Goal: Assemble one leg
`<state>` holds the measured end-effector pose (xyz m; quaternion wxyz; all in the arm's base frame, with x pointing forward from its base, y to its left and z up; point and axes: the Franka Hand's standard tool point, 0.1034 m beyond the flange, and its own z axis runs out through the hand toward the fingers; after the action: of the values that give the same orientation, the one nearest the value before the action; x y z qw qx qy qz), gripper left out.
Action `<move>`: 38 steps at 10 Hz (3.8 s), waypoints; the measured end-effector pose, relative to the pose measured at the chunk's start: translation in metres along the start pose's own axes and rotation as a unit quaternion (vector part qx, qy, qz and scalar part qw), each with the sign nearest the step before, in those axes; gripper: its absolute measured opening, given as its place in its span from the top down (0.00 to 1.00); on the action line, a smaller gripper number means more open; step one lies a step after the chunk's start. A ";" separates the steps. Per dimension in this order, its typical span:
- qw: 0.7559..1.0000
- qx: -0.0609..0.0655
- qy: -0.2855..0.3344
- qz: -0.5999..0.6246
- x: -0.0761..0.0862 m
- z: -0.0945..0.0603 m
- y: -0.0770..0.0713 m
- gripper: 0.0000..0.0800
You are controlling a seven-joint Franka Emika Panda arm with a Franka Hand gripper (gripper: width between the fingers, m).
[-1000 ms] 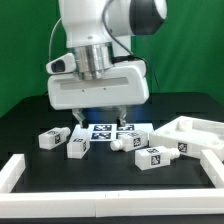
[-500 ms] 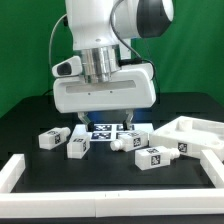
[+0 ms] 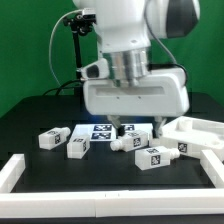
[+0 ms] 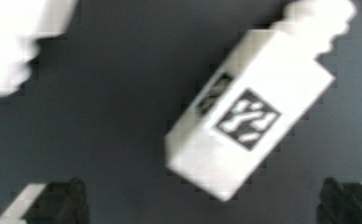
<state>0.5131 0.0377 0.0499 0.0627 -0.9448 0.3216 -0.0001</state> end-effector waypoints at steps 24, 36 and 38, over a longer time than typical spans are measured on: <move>0.993 -0.004 0.029 -0.114 0.036 -0.013 0.051 0.66; 0.979 -0.055 0.024 -0.197 0.034 0.021 0.183 0.66; 0.979 -0.054 0.024 -0.195 0.035 0.021 0.182 0.66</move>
Offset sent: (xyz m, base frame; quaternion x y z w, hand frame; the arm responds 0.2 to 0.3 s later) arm 0.0000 0.0000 0.0000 0.0000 0.0000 0.0000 1.0000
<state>0.4305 -0.1240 0.0057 0.0023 -0.9911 0.1319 -0.0174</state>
